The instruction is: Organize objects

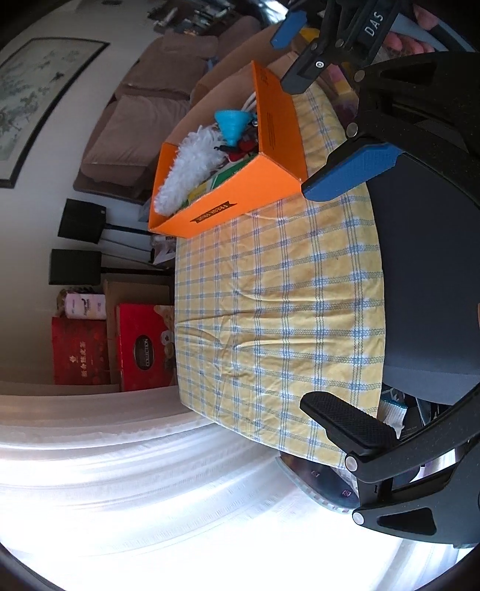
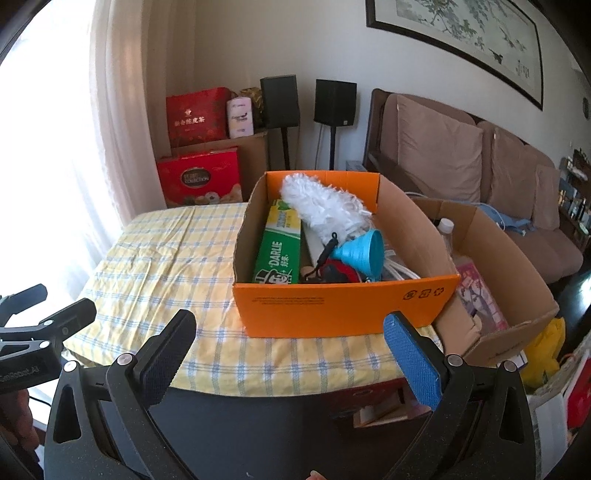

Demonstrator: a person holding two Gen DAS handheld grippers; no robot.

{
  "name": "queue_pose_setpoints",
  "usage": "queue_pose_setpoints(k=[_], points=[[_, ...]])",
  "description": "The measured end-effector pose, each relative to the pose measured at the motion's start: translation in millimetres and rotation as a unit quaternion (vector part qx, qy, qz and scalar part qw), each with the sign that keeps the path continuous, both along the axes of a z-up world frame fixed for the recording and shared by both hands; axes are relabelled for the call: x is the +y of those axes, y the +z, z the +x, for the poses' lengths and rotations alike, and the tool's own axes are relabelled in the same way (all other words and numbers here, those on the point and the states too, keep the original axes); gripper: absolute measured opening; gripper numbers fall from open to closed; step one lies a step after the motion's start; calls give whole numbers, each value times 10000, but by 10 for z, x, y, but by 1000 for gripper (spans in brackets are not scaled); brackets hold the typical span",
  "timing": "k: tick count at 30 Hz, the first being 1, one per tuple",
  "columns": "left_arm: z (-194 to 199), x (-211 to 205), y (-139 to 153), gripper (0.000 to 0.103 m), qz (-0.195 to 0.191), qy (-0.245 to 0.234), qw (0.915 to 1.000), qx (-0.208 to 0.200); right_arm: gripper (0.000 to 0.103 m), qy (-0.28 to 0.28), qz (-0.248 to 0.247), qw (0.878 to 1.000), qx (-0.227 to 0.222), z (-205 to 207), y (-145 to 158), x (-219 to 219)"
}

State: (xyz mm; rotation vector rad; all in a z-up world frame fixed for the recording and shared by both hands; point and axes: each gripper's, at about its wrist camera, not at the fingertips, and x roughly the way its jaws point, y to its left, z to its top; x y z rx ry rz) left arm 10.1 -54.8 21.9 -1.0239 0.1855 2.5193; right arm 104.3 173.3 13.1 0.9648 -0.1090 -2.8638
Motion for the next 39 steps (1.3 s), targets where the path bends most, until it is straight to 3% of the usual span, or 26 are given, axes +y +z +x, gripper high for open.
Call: queue_pose_setpoints(k=[39], points=[[22,-46,-14,103,-97,72,9999,2,103,39,21,10000,-7,21,-1,-36]])
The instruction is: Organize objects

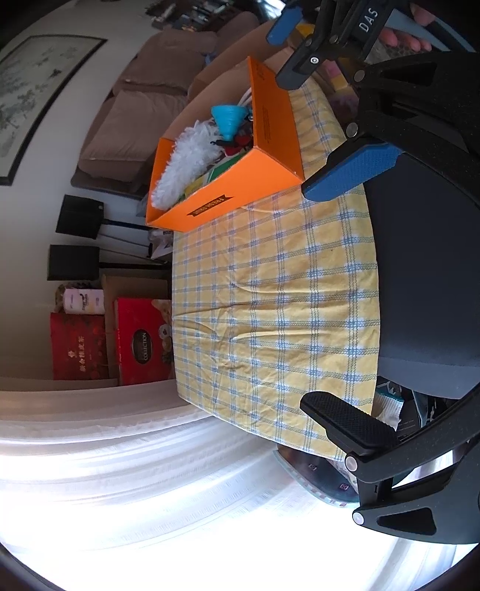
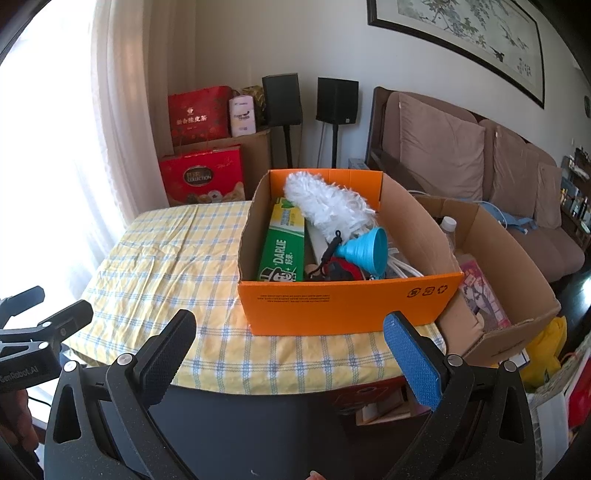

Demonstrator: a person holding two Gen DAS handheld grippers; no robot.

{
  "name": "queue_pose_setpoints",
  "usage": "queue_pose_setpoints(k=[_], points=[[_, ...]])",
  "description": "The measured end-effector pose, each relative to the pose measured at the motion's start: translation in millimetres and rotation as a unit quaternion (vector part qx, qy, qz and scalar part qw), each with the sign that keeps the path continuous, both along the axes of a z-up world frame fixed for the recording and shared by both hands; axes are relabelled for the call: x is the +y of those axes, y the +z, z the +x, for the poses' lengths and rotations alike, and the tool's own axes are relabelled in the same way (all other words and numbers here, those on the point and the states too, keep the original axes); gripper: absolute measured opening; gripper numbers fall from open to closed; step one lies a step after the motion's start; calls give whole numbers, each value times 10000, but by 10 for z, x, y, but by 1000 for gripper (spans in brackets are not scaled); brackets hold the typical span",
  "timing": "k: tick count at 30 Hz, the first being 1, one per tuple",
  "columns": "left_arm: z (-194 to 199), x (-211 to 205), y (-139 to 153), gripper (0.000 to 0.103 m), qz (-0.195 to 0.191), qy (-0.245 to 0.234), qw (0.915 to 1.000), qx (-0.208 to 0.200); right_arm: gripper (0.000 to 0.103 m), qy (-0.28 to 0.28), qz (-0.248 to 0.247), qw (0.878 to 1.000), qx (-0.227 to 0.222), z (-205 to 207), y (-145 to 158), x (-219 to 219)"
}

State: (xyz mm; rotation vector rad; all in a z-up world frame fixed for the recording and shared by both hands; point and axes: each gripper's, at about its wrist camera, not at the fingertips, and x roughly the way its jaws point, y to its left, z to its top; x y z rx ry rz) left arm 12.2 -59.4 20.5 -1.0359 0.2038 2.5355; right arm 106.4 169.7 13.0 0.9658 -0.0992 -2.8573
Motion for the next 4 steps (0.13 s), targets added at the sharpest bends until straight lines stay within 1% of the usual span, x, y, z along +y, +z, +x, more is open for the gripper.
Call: queue_pose_setpoints(k=[4], points=[[3,7,2,103,11,-11,10000,-23,103,-2,0,10000,-3,-4,3,4]])
